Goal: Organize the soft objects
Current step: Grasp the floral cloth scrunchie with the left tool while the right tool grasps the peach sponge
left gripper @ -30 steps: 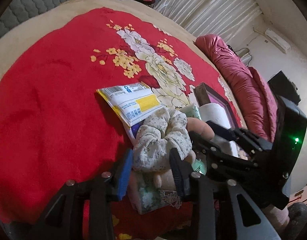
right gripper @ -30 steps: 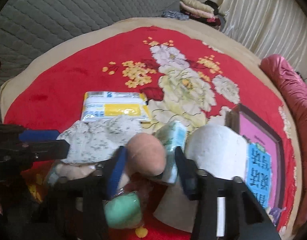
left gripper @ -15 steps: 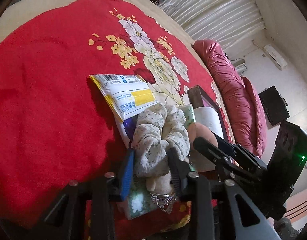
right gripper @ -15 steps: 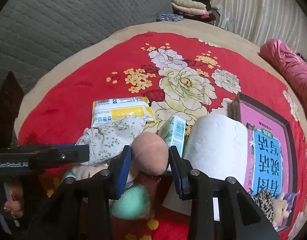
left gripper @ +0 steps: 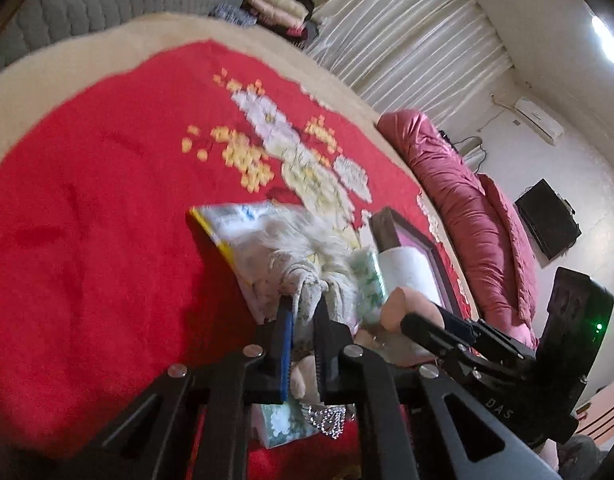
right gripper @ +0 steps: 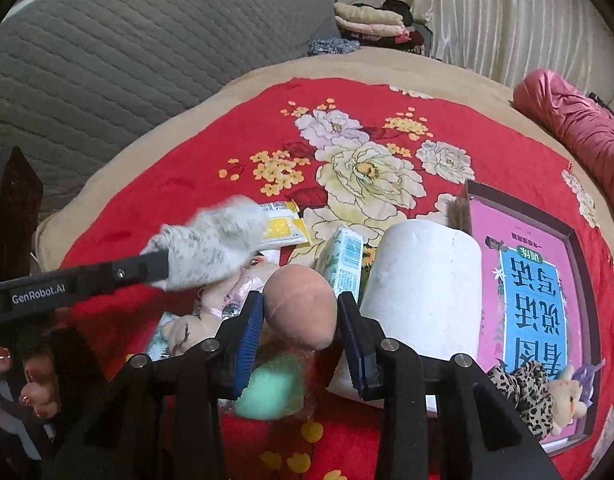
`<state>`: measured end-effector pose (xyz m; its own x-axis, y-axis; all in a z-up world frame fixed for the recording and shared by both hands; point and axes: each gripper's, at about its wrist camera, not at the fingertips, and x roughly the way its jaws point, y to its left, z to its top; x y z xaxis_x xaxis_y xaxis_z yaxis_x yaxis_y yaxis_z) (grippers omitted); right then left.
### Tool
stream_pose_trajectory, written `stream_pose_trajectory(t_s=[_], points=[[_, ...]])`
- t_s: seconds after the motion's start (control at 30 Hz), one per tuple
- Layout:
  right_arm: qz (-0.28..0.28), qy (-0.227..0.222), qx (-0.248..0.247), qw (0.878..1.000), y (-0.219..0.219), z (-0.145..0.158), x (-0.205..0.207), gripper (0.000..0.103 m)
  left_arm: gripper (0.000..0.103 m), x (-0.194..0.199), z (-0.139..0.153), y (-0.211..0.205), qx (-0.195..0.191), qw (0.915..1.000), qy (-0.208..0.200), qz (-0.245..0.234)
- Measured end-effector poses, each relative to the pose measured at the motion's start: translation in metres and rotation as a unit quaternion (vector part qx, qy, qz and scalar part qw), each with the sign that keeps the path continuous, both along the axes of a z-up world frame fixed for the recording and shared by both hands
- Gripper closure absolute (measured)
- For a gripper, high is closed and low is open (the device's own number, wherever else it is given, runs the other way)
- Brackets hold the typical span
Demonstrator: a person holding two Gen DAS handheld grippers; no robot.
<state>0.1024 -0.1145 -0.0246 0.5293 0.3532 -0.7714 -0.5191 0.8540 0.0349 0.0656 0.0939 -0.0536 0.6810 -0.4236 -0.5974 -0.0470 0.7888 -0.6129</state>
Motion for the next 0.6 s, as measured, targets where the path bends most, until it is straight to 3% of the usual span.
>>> stream_pose_trajectory(t_s=[0.27,0.6], points=[[-0.006,0.001,0.018,1.000,-0.008,0.007,-0.005,0.064,0.094,-0.008,0.022,-0.017,0.034,0.9989,-0.027,-0.015],[-0.021,-0.008,0.041,0.999,-0.028,0.015,-0.017,0.064,0.094,-0.016,0.037,-0.041,0.069,0.9968,-0.026,-0.030]])
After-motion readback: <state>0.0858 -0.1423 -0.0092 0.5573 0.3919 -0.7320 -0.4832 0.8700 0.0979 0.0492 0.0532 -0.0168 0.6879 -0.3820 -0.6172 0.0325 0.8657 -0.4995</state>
